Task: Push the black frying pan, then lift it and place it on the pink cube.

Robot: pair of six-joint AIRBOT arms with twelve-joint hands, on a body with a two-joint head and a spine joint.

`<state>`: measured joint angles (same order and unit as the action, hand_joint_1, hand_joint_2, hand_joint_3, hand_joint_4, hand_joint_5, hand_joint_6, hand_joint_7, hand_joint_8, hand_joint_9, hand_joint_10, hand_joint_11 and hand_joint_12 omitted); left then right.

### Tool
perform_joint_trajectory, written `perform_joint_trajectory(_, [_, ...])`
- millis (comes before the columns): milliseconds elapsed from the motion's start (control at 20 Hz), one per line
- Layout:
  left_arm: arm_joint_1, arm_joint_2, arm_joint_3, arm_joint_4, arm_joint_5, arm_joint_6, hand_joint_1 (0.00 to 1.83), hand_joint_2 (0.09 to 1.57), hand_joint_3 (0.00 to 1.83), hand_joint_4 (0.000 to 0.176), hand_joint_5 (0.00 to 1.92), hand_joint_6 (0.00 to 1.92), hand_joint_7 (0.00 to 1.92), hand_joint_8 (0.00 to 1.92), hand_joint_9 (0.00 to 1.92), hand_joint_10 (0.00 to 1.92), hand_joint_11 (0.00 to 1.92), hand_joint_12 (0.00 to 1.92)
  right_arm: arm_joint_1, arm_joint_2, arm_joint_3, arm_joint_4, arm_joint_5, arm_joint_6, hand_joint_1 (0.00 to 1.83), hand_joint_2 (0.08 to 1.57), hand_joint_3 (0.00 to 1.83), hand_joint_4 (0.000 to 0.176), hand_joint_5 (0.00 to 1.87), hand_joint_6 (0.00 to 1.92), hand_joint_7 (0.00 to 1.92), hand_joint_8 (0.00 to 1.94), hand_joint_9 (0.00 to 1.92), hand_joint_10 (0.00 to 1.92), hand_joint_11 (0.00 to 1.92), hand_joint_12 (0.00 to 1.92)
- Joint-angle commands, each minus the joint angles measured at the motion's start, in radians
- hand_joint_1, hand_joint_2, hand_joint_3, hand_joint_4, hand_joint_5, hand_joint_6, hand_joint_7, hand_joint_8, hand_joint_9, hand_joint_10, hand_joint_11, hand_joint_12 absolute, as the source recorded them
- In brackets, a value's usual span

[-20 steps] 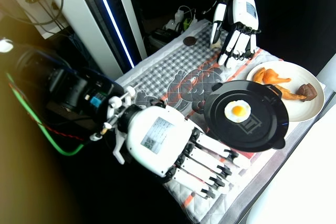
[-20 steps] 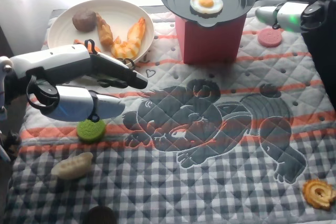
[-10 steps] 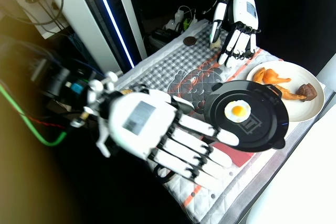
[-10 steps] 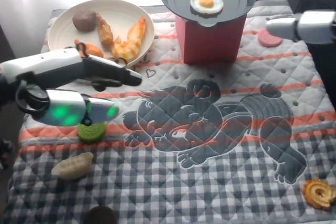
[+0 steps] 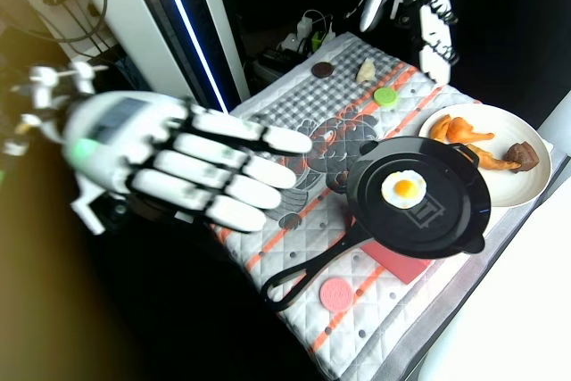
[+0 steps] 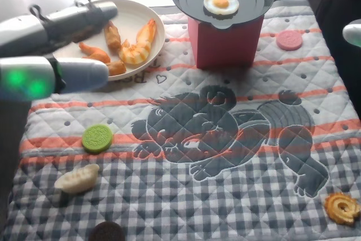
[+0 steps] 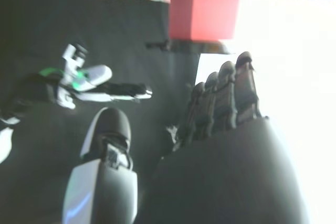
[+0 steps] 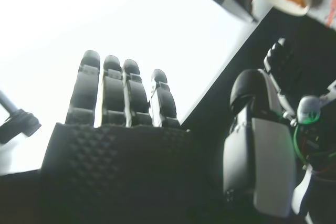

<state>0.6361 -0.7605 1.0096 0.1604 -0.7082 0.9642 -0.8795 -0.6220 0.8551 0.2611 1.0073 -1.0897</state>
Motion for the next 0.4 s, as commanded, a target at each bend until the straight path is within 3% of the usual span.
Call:
perform_joint_trajectory(0, [-0.001,0.011,0.004,-0.04,-0.162,-0.008,0.44,1.21,0.0,0.098,0.0,0.0,0.0,0.0,0.0,0.0,0.0,0.0,-0.004,0.008,-0.005,-0.007,0.224,0.027,0.46,1.08,0.0,0.087,0.0,0.0,0.0,0.0,0.0,0.0,0.0,0.0])
perform_joint_trajectory(50, [0.006,0.012,0.004,-0.06,-0.192,-0.008,0.46,1.22,0.0,0.109,0.0,0.0,0.0,0.0,0.0,0.0,0.0,0.0,-0.025,0.012,-0.008,-0.008,0.283,0.042,0.46,1.1,0.0,0.067,0.0,0.0,0.0,0.0,0.0,0.0,0.0,0.0])
perform_joint_trajectory(100, [0.013,0.013,0.004,-0.075,-0.223,-0.008,0.48,1.22,0.0,0.11,0.0,0.0,0.0,0.0,0.0,0.0,0.0,0.0,-0.042,0.013,-0.011,-0.008,0.335,0.064,0.44,1.1,0.0,0.069,0.0,0.0,0.0,0.0,0.0,0.0,0.0,0.0])
perform_joint_trajectory(150, [0.019,0.015,0.003,-0.089,-0.252,-0.008,0.49,1.23,0.01,0.092,0.0,0.0,0.0,0.0,0.0,0.0,0.0,0.0,-0.055,0.013,-0.012,-0.008,0.379,0.085,0.43,1.11,0.01,0.063,0.0,0.0,0.0,0.0,0.0,0.0,0.0,0.0])
perform_joint_trajectory(200, [0.024,0.016,0.003,-0.101,-0.274,-0.008,0.54,1.22,0.0,0.107,0.0,0.0,0.0,0.0,0.0,0.0,0.0,0.0,-0.065,0.013,-0.016,-0.008,0.412,0.088,0.43,1.14,0.01,0.03,0.0,0.0,0.0,0.0,0.0,0.0,0.0,0.0])
perform_joint_trajectory(250, [0.03,0.016,0.002,-0.115,-0.302,-0.008,0.51,1.21,0.0,0.135,0.0,0.0,0.0,0.0,0.0,0.0,0.0,0.0,-0.075,0.015,-0.022,-0.008,0.452,0.088,0.44,1.14,0.01,0.026,0.0,0.0,0.0,0.0,0.0,0.0,0.0,0.0])
perform_joint_trajectory(300, [0.043,0.017,0.001,-0.133,-0.337,-0.008,0.43,1.19,0.0,0.16,0.0,0.0,0.0,0.0,0.0,0.0,0.0,0.0,-0.085,0.018,-0.029,-0.008,0.49,0.088,0.45,1.17,0.02,0.053,0.0,0.0,0.0,0.0,0.0,0.0,0.0,0.0])
perform_joint_trajectory(350, [0.066,0.019,-0.002,-0.157,-0.392,-0.009,0.44,1.23,0.01,0.141,0.0,0.0,0.0,0.0,0.0,0.0,0.0,0.0,-0.104,0.024,-0.04,-0.008,0.545,0.088,0.5,1.16,0.01,0.079,0.0,0.0,0.0,0.0,0.0,0.0,0.0,0.0])
